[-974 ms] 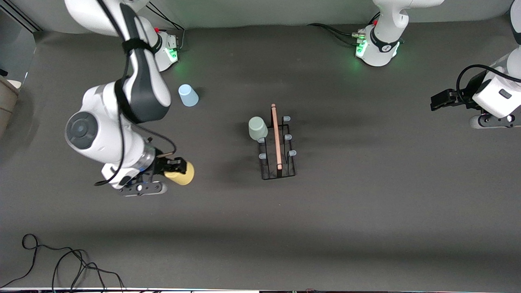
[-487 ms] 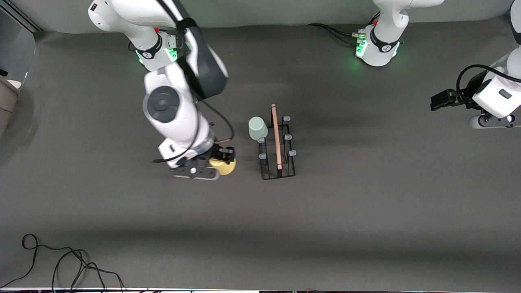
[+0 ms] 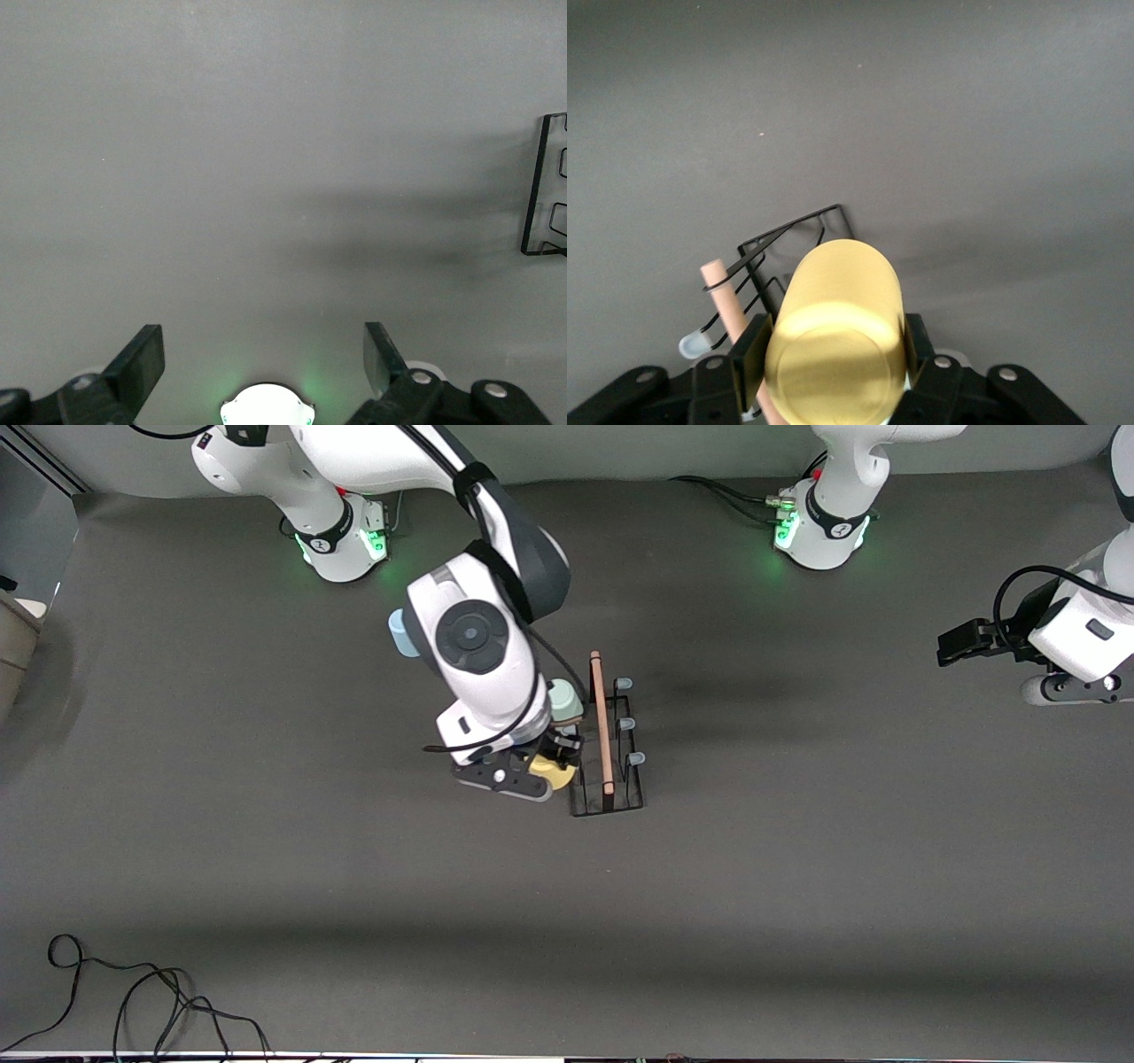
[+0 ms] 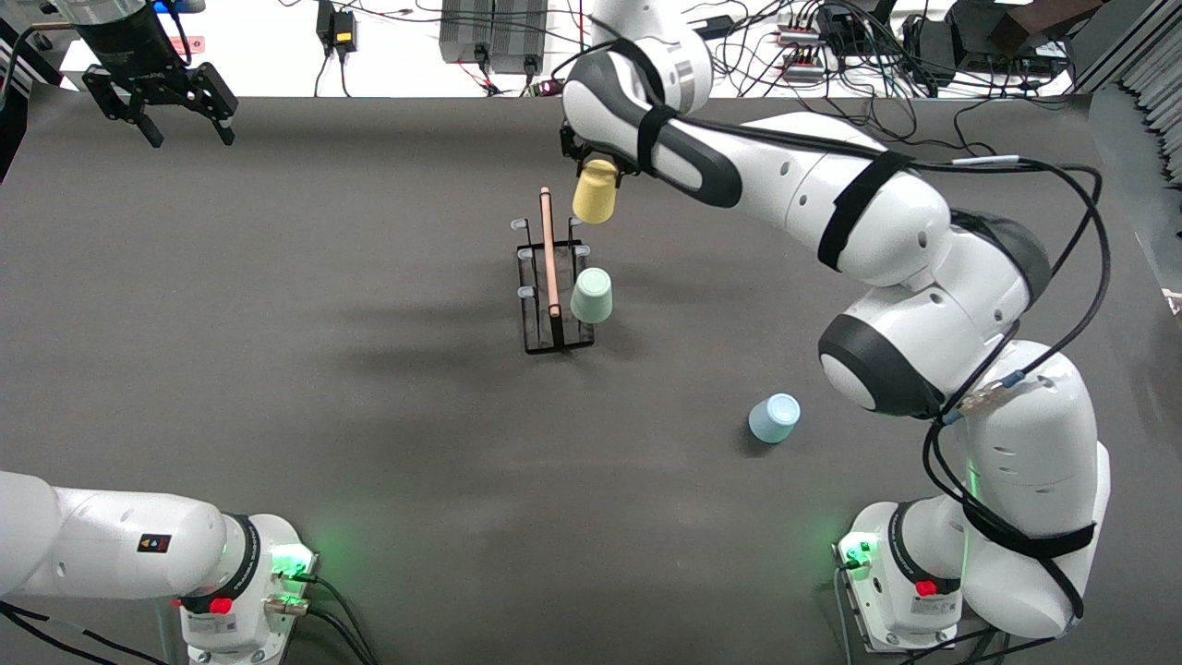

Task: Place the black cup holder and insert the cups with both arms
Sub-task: 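Lower the yellow cup onto a rack peg and open the right gripper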

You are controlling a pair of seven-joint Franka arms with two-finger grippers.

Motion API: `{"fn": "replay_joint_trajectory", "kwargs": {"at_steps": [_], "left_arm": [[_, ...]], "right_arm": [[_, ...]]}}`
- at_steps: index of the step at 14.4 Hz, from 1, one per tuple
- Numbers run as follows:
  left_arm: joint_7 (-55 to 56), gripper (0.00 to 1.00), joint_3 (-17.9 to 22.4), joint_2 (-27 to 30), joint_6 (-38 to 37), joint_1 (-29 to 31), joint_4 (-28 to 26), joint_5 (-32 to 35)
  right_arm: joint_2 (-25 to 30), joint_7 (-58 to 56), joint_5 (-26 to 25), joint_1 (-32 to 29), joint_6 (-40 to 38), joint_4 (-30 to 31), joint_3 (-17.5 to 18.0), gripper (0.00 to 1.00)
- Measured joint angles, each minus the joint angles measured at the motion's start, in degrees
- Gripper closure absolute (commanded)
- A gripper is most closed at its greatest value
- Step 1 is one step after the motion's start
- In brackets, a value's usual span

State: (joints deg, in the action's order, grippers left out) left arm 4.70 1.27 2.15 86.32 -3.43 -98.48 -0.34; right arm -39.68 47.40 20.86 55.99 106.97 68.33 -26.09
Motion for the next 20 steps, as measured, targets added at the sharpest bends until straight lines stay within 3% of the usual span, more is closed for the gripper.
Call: {"fn": "replay_joint_trajectory", "kwargs": {"at_steps": [15,16,17,18,20], "left_arm": [[0.00,0.00,0.00,0.00,0.00,0.00,0.00,0.00],[0.00,0.00,0.00,0.00,0.00,0.00,0.00,0.00],[0.00,0.00,0.00,0.00,0.00,0.00,0.00,0.00],[0.00,0.00,0.00,0.00,0.00,0.00,0.00,0.00],[0.00,0.00,0.00,0.00,0.00,0.00,0.00,0.00]], "right_arm": [[-6.08,3.51,-1.60,1.56,3.22,-1.11,0.14,0.76],[-6.32,3.54,-1.60,1.56,3.51,-1.11,0.14,0.64],[-6.49,3.59,-1.60,1.56,3.64,-1.11,0.14,0.36],[-6.63,3.66,-1.60,1.56,3.77,-1.12,0.14,0.00],[-6.82,3.69,-1.60,1.55,4.20,-1.17,0.14,0.00]]}}
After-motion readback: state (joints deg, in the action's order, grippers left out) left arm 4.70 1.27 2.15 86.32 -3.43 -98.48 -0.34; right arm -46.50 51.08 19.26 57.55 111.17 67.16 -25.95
